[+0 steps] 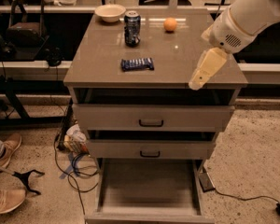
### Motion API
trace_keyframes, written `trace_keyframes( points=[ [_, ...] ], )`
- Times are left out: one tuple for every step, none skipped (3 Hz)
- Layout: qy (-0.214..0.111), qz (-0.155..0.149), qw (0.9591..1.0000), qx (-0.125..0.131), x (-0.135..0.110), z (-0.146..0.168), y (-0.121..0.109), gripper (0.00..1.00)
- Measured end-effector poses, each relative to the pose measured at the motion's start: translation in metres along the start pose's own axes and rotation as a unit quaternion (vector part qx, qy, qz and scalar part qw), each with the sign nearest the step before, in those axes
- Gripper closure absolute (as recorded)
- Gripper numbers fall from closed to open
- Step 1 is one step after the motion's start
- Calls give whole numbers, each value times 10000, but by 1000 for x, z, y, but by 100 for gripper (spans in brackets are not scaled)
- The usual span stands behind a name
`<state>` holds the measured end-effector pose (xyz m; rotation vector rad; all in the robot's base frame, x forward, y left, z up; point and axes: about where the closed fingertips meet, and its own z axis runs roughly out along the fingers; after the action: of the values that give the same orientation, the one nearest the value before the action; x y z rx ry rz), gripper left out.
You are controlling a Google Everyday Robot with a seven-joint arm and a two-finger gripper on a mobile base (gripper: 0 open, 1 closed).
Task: Place rxbar blueberry into bottom drawer
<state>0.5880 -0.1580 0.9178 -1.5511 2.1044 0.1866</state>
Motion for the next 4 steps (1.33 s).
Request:
trace_keyframes(
  points=[
    [-104, 92, 9999, -94, -1, 9, 0, 0],
    [-697, 28, 9973, -213, -43, 50, -13, 0],
    [-1019, -108, 9945, -238, -74, 72, -22, 0],
    [-990, -130, 9947, -233, -94, 106, -31, 0]
  ],
)
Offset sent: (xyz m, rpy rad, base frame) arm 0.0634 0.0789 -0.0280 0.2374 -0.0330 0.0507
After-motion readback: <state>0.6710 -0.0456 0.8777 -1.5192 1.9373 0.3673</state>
